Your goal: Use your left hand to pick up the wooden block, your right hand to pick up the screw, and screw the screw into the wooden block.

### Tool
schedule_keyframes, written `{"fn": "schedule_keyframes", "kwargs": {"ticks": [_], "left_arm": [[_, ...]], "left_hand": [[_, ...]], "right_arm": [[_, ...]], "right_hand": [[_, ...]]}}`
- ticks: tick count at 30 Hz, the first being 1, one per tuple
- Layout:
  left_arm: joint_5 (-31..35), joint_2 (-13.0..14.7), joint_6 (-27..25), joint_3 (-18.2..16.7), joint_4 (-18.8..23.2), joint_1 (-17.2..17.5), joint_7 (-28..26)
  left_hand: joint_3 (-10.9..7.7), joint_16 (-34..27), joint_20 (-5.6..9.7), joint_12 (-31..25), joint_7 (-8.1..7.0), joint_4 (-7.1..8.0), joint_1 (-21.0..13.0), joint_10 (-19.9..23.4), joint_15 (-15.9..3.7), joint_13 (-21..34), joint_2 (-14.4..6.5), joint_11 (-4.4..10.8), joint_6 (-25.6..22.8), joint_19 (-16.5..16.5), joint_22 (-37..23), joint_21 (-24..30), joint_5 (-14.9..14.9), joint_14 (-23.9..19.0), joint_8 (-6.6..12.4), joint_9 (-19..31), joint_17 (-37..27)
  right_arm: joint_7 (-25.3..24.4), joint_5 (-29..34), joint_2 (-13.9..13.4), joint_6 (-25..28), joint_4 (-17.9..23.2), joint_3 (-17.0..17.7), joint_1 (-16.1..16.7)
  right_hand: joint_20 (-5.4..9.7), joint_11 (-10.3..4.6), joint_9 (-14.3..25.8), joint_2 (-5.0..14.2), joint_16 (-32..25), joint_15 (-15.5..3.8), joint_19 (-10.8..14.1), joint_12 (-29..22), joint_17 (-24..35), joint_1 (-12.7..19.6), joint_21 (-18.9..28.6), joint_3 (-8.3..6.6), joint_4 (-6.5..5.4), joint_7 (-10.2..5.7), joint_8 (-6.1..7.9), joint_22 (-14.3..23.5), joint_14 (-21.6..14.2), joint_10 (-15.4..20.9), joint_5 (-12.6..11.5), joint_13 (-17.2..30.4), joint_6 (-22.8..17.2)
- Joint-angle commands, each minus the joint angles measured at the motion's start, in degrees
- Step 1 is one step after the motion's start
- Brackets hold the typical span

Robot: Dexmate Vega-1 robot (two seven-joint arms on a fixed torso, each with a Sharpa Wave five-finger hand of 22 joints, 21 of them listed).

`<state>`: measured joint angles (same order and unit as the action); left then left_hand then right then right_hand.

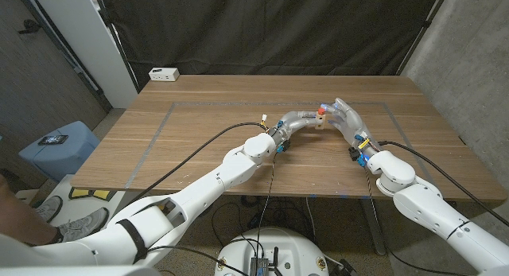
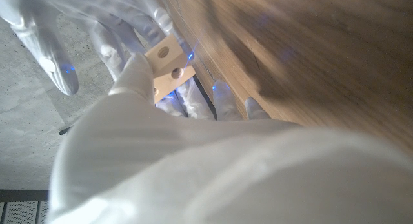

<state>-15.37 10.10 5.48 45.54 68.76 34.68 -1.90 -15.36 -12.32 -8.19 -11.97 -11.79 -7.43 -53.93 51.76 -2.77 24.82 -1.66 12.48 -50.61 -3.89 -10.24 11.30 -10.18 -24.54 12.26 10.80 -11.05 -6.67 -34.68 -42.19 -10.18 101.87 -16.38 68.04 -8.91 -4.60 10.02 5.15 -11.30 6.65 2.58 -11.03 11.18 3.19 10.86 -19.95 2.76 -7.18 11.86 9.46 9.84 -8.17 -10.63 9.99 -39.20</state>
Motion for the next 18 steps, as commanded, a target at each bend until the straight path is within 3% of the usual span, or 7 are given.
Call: {"fn": "schedule_keyframes", "kwargs": {"ticks": [1, 18], "left_arm": [[-0.15, -0.32, 0.45, 0.0, -0.81, -0.3, 0.33], [-0.18, -1.15, 1.18, 0.1, -2.74, -1.26, 0.98]], "left_hand": [[-0.11, -0.32, 0.2, -1.44, -0.79, 0.15, 0.14, 0.43, -3.71, 0.24, -0.14, 0.18, -2.21, -0.09, -0.19, 0.29, -0.3, -0.55, 0.34, 0.24, -0.18], [-0.13, -0.29, 0.17, -1.11, -0.8, -0.13, -0.03, 0.32, -3.78, 0.02, -0.1, 0.19, -1.73, -0.12, -0.2, 0.3, -0.27, -0.44, 0.08, 0.22, -0.21]], "right_arm": [[-0.69, -0.35, -0.45, 0.97, 1.0, 0.39, 0.86], [-2.22, 0.49, -0.36, 0.64, 1.68, 1.02, 1.81]], "right_hand": [[-0.26, -0.16, 0.14, 0.63, -0.39, -0.25, 0.22, -0.33, 0.03, 0.26, 0.29, -0.23, -0.04, 0.05, 0.0, 0.22, 5.26, 0.25, -0.5, 0.24, -0.9], [-0.12, -0.47, 0.16, 0.69, -0.64, -0.52, 1.95, -0.62, -0.25, 1.0, 0.56, -0.7, 0.49, 0.59, 0.63, 0.2, 3.69, 2.44, -0.54, 0.18, -4.92]]}}
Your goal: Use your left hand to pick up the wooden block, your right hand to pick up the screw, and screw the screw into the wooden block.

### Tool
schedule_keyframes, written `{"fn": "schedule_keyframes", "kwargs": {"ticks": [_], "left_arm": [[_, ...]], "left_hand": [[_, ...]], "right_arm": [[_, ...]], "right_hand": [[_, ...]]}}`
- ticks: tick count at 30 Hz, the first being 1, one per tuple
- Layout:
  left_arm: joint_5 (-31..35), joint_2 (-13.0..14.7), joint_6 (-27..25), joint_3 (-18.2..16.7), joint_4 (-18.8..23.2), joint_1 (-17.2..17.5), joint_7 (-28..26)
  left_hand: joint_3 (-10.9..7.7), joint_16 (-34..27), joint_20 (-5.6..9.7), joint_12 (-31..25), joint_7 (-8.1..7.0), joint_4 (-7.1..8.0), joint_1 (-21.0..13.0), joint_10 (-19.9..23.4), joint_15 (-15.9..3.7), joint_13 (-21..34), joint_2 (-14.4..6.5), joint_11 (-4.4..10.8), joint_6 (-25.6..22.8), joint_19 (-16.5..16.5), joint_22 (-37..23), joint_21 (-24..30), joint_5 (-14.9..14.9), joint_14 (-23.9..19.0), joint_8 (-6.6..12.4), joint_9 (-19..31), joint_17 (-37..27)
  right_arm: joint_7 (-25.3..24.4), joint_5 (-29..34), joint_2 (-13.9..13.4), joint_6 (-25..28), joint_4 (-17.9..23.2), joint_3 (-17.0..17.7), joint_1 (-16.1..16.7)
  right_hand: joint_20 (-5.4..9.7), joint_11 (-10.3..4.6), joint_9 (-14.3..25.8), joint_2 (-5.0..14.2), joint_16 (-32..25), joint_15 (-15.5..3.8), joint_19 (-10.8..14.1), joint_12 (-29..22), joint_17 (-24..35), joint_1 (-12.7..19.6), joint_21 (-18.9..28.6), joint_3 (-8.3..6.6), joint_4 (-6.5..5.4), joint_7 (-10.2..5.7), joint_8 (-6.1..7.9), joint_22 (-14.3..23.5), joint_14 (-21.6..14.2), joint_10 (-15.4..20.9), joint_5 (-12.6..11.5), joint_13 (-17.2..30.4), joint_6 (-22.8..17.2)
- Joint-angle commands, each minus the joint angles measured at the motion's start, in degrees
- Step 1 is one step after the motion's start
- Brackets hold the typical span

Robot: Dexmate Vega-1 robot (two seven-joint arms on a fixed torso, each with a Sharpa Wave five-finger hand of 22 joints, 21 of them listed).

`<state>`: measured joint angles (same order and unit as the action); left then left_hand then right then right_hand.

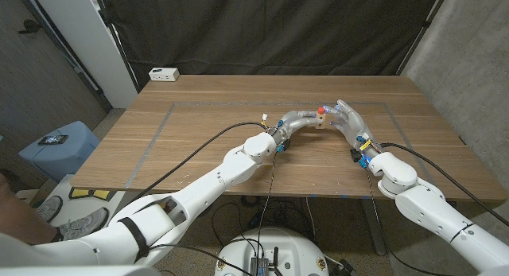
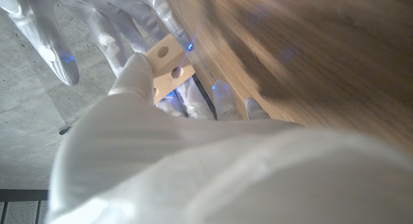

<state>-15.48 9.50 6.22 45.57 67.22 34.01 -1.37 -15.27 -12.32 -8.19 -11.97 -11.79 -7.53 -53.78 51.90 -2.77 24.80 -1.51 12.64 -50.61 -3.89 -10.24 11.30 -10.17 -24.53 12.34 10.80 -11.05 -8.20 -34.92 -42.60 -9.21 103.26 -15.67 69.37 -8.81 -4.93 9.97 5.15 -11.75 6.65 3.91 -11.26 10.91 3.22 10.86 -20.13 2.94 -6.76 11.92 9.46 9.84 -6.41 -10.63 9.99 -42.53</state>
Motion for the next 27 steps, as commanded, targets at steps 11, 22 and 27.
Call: {"fn": "schedule_keyframes", "kwargs": {"ticks": [11, 22, 27], "left_arm": [[-0.21, -1.09, 0.67, 0.06, -2.48, -1.16, 0.75], [-0.23, -1.71, 1.08, 0.09, -3.91, -1.72, 0.88], [-0.29, -1.9, 1.18, 0.06, -4.36, -1.91, 0.98]], "left_hand": [[-0.27, -0.28, 0.14, -1.02, -0.76, -0.11, -0.27, 0.15, -3.73, 0.01, -0.39, 0.03, -1.75, -0.13, -0.21, 0.31, -0.3, -0.36, -0.01, 0.22, -0.25], [-0.64, -0.14, 0.06, -0.65, 0.54, -0.74, -1.23, -0.44, -3.77, -0.06, -0.7, 0.02, -0.5, -0.17, -0.22, 0.33, -0.38, 0.01, -0.53, 0.2, -0.26], [-0.68, -0.07, 0.07, -0.52, 0.47, -0.82, -1.36, -0.83, -3.79, -0.05, -0.72, 0.02, -0.4, -0.16, -0.22, 0.33, -0.35, 0.17, -0.55, 0.19, -0.27]], "right_arm": [[-0.52, 0.36, 0.05, 0.3, 0.27, 0.4, 0.21], [0.11, -0.16, 0.03, 0.47, -0.12, 0.4, -0.18], [0.65, -0.11, 0.11, -0.08, -0.66, 0.32, -0.41]], "right_hand": [[0.02, -0.24, 0.23, 0.7, -0.27, -0.61, 1.64, -0.55, -0.06, 1.31, 0.61, -0.67, 0.63, 0.84, 0.99, 0.17, 2.89, 2.24, -0.49, 0.16, -4.53], [0.18, -0.44, 0.22, 0.95, -0.18, -0.86, 1.93, -0.59, -0.14, 1.7, 0.4, -0.92, 0.9, 1.61, 1.15, 0.13, 2.53, 3.61, -0.52, 0.13, -6.79], [0.39, -0.65, 0.2, 0.97, -0.22, -1.12, 2.48, -0.62, -0.21, 2.05, 0.38, -1.09, 1.22, 1.85, 1.43, 0.11, 1.92, 4.83, -0.52, 0.09, -9.07]]}}
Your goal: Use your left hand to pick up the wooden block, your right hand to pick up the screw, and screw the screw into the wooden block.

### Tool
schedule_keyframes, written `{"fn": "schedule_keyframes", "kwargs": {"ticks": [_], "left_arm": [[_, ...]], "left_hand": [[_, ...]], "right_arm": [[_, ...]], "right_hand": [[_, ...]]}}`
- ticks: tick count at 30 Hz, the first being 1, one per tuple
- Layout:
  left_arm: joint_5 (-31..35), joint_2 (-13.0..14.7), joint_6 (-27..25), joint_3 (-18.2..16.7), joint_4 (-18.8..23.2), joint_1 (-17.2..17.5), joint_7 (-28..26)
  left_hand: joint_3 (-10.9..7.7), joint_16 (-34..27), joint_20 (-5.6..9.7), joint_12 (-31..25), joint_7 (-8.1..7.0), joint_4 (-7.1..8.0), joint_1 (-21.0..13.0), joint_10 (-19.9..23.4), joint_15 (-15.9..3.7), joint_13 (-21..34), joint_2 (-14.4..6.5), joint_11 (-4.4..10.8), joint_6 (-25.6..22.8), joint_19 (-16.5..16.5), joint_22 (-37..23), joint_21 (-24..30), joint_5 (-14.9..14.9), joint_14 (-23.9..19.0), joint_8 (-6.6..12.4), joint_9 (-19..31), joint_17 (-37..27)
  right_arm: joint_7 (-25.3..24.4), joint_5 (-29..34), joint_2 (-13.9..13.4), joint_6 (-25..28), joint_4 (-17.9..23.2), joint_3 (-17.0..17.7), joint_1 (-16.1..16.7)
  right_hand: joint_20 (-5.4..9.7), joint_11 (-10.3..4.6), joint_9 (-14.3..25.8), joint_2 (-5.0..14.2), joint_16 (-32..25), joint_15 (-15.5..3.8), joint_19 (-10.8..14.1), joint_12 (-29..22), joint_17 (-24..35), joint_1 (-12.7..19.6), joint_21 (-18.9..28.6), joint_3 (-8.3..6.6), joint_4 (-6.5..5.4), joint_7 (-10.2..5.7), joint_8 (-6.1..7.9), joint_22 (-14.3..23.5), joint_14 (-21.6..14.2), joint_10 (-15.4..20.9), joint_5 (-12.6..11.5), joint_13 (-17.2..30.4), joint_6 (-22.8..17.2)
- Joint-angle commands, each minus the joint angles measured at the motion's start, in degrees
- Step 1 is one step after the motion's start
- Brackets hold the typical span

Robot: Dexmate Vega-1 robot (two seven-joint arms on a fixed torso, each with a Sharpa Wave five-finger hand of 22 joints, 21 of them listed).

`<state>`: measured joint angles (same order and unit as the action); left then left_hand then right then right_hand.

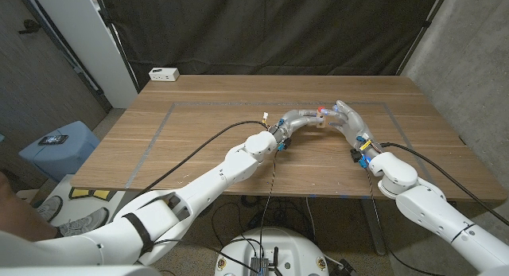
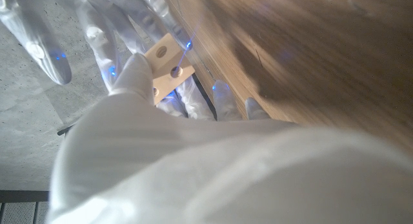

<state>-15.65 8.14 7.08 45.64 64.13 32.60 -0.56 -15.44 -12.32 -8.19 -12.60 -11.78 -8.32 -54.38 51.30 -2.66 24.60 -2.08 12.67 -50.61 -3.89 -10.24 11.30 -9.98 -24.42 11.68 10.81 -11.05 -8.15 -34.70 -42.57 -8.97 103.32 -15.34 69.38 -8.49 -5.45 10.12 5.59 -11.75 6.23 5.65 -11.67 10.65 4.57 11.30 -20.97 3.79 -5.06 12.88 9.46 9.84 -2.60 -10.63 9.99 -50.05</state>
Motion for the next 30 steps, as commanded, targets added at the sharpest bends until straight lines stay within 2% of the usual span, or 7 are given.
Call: {"fn": "schedule_keyframes", "kwargs": {"ticks": [1, 6, 11, 16, 19, 25, 30], "left_arm": [[-0.06, -0.55, 0.35, 0.01, -1.35, -0.56, 0.17], [0.32, -0.49, 0.38, 0.17, -1.43, -0.71, 0.04], [0.31, -0.63, 0.59, 0.19, -1.75, -0.81, 0.2], [0.48, -0.76, 0.9, 0.26, -2.01, -0.89, 0.15], [0.78, -0.68, 0.99, 0.36, -1.85, -0.87, -0.06], [1.18, -0.38, 0.89, 0.46, -1.05, -0.56, -0.45], [1.34, -0.15, 0.68, 0.46, -0.34, -0.26, -0.72]], "left_hand": [[-0.49, -0.06, 0.08, 0.13, 0.47, -0.07, -0.78, -0.26, -3.91, 0.16, -0.08, -0.01, -0.4, -0.15, -0.22, 0.33, -0.52, 0.04, 0.11, 0.18, -0.25], [-0.58, -0.05, 0.03, 0.16, 0.62, -0.17, -0.98, -0.4, -3.88, 0.17, -0.17, -0.01, -0.29, -0.12, -0.22, 0.31, -0.53, 0.06, 0.08, 0.18, -0.26], [-0.9, 0.07, 0.0, 0.29, 1.03, -0.53, -1.71, -0.88, -3.78, 0.18, -0.34, -0.02, 0.39, -0.1, -0.22, 0.31, -0.58, 0.22, -0.16, 0.17, -0.21], [-1.04, 0.19, -0.04, 0.32, 1.37, -0.66, -2.02, -1.11, -3.69, 0.19, -0.41, -0.02, 0.74, 0.01, -0.22, 0.27, -0.58, 0.43, -0.27, 0.16, -0.19], [-1.13, 0.24, -0.03, 0.31, 1.32, -0.71, -2.16, -1.17, -3.72, 0.21, -0.42, -0.02, 0.72, 0.03, -0.22, 0.27, -0.57, 0.46, -0.24, 0.16, -0.17], [-1.13, 0.23, 0.0, 0.27, 1.15, -0.61, -2.05, -1.2, -3.79, 0.23, -0.38, -0.02, 0.39, 0.04, -0.22, 0.27, -0.51, 0.32, -0.08, 0.15, -0.17], [-1.1, 0.26, -0.01, 0.23, 1.18, -0.6, -2.0, -1.19, -3.76, 0.24, -0.28, -0.01, 0.45, 0.03, -0.22, 0.28, -0.48, 0.33, -0.09, 0.15, -0.15]], "right_arm": [[0.57, -0.61, 0.24, -0.32, -0.77, 0.05, -0.4], [-0.32, -0.49, 0.53, -0.59, -0.77, 0.38, -0.08], [-1.45, -0.46, 0.25, -0.45, -0.13, 1.25, 0.78], [-2.43, -0.28, 0.04, -0.41, 0.43, 2.02, 1.56], [-2.59, -0.18, -0.01, -0.5, 0.58, 2.27, 1.8], [-2.73, -0.01, -0.06, -0.82, 0.74, 2.7, 2.26], [-3.03, 0.18, -0.02, -0.98, 0.9, 3.02, 2.63]], "right_hand": [[0.1, -0.16, 0.05, 0.54, -0.24, -0.76, 0.82, -0.22, 0.06, 0.74, -0.09, -0.25, 0.41, 0.29, 0.56, 0.12, 1.77, 1.31, -0.51, 0.09, -2.13], [0.32, -0.14, 0.05, 0.73, -0.33, -1.04, 1.37, -0.26, 0.01, 1.02, -0.05, -0.44, 0.6, 0.66, 0.65, 0.11, 1.12, 2.33, -0.54, 0.07, -3.6], [0.57, -0.03, 0.06, 0.8, -0.33, -1.1, 1.89, -0.15, -0.07, 1.35, -0.01, -0.62, 0.85, 2.06, 0.33, 0.11, 0.65, 2.82, -0.55, 0.06, -3.82], [0.68, 0.52, 0.07, 0.73, -0.25, -1.12, 2.15, 0.14, -0.12, 1.67, -0.12, -0.75, 1.16, 2.29, -0.8, 0.1, 0.3, 2.97, -0.53, 0.05, -2.13], [0.72, 1.21, 0.08, 0.65, -0.17, -1.1, 2.3, 0.37, -0.14, 1.83, -0.17, -0.78, 1.34, 1.87, -1.36, 0.1, 0.2, 2.82, -0.5, 0.05, -1.19], [0.74, 1.32, 0.1, 0.43, -0.1, -0.86, 2.36, 0.49, -0.1, 1.78, -0.23, -0.67, 1.41, 1.38, -1.68, 0.1, 0.21, 2.79, -0.45, 0.06, -0.67], [0.69, 1.3, 0.11, 0.36, -0.05, -0.83, 2.47, 0.66, -0.07, 1.77, -0.28, -0.63, 1.47, 1.6, -2.07, 0.1, 0.17, 2.65, -0.42, 0.07, 0.11]]}}
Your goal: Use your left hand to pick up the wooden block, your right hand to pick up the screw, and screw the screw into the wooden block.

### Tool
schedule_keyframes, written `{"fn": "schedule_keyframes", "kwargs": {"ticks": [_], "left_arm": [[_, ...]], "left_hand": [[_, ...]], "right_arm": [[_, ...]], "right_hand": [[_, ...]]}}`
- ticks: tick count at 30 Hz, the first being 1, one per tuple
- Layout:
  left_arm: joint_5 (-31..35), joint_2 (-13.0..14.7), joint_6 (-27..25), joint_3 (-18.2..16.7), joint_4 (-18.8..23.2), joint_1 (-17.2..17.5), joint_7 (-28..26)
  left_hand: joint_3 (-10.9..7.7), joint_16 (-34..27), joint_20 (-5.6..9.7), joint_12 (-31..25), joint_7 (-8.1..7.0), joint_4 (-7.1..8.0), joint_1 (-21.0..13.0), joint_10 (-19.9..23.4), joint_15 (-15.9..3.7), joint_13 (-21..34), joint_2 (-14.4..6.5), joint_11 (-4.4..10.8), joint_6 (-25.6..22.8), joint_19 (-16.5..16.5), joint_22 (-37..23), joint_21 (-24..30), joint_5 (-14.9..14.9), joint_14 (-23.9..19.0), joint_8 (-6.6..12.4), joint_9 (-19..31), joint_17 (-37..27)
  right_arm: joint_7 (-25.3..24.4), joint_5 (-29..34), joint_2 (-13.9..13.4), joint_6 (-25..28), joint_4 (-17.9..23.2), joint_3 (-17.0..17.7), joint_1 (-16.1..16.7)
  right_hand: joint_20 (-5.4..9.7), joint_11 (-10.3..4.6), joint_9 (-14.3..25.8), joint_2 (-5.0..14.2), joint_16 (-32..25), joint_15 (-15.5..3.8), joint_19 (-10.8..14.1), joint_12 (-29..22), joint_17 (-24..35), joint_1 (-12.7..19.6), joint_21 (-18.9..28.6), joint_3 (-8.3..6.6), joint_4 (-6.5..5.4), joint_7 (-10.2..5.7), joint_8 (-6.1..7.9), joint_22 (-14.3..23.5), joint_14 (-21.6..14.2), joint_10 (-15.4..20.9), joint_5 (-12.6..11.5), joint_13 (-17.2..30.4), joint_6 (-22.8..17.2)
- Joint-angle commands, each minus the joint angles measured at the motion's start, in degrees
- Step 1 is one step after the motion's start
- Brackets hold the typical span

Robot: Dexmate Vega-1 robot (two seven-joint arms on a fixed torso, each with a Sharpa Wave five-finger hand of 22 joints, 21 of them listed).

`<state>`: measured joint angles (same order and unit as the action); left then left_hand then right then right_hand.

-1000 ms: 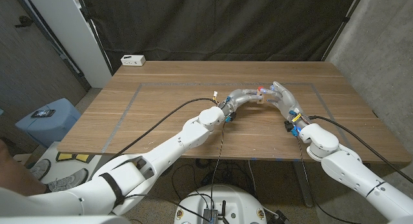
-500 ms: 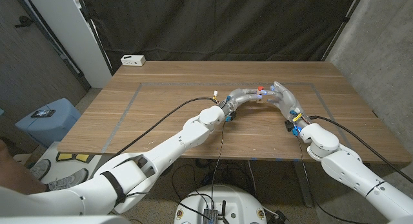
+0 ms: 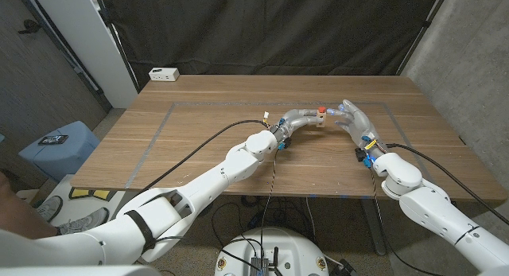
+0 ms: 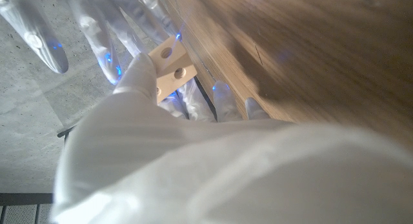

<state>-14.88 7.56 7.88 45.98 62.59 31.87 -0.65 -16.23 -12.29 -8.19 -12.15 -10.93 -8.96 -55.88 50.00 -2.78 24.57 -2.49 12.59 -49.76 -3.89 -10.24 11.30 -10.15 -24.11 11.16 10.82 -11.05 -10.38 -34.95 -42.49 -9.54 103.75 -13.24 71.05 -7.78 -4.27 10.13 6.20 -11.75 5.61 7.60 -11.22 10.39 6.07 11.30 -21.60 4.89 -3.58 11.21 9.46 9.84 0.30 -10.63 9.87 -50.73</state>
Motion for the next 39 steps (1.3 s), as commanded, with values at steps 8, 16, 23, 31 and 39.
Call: {"fn": "schedule_keyframes", "kwargs": {"ticks": [8, 16, 23, 31, 39], "left_arm": [[0.89, 0.76, -0.22, 0.17, 2.09, 0.8, -0.97], [1.01, 1.09, -0.53, 0.12, 3.0, 1.15, -1.25], [1.12, 1.25, -0.5, 0.14, 3.26, 1.23, -1.28], [1.06, 1.4, -0.61, 0.04, 3.68, 1.48, -1.41], [1.1, 1.66, -0.64, -0.01, 4.19, 1.73, -1.51]], "left_hand": [[-0.57, 0.38, 0.05, -0.27, 0.57, -0.15, -0.91, -0.01, -3.63, 0.3, 0.17, 0.06, -0.11, -0.02, -0.22, 0.3, -0.3, 0.1, 0.34, 0.11, -0.08], [-0.71, 0.43, 0.01, -0.29, 0.59, -0.11, -0.97, -0.14, -3.62, 0.32, 0.14, 0.06, -0.15, -0.04, -0.22, 0.31, -0.27, 0.09, 0.39, 0.1, -0.08], [-0.75, 0.45, 0.0, -0.34, 0.53, -0.04, -0.91, -0.15, -3.6, 0.34, 0.18, 0.06, -0.26, 0.02, -0.22, 0.29, -0.23, 0.06, 0.45, 0.1, -0.08], [-0.78, 0.47, 0.03, -0.4, 0.6, 0.01, -0.85, -0.13, -3.6, 0.36, 0.25, 0.06, -0.29, 0.02, -0.22, 0.29, -0.19, -0.01, 0.48, 0.09, -0.08], [-1.13, 0.62, 0.0, -0.45, 0.82, -0.25, -1.36, -0.21, -3.63, 0.39, 0.29, 0.05, -0.01, -0.02, -0.22, 0.31, -0.23, 0.07, 0.4, 0.07, -0.02]], "right_arm": [[-0.02, 0.26, -0.31, -0.44, 0.41, 1.09, 0.97], [1.25, -0.14, -0.39, -0.3, -0.21, 0.81, 0.19], [2.29, -0.23, -0.17, -0.63, -1.11, 0.32, -0.76], [3.97, -0.3, 0.3, -0.99, -2.43, -0.85, -2.52], [5.0, -0.23, 0.36, -1.26, -3.1, -1.61, -3.52]], "right_hand": [[0.01, 0.23, 0.13, -0.4, 0.19, -0.11, 0.51, 0.76, 0.24, 0.32, -0.48, 0.1, 0.58, 0.17, -1.35, 0.1, 0.37, -1.38, -0.38, 0.21, 3.94], [-0.41, 0.58, 0.13, -0.79, 0.49, 0.4, -0.22, 1.19, 0.5, -0.36, -0.79, 0.62, 0.38, -0.36, -1.78, 0.11, 1.42, -3.49, -0.28, 0.24, 8.05], [-0.27, 0.09, 0.11, -0.89, 0.56, 0.39, -0.49, 1.25, 0.57, -0.68, -0.84, 0.84, 0.25, -0.39, -1.74, 0.11, 1.84, -4.39, -0.27, 0.25, 9.46], [-0.2, -0.76, -0.01, -0.82, 0.68, 0.37, -0.9, 1.34, 0.68, -1.13, -0.87, 1.11, 0.02, -1.76, -1.92, 0.1, 2.75, -6.26, -0.32, 0.23, 13.09], [-0.28, -0.9, -0.08, -0.74, 0.82, 0.41, -1.67, 1.38, 0.71, -1.32, -1.03, 1.24, -0.08, -2.0, -1.9, 0.11, 3.51, -7.45, -0.35, 0.23, 14.93]]}}
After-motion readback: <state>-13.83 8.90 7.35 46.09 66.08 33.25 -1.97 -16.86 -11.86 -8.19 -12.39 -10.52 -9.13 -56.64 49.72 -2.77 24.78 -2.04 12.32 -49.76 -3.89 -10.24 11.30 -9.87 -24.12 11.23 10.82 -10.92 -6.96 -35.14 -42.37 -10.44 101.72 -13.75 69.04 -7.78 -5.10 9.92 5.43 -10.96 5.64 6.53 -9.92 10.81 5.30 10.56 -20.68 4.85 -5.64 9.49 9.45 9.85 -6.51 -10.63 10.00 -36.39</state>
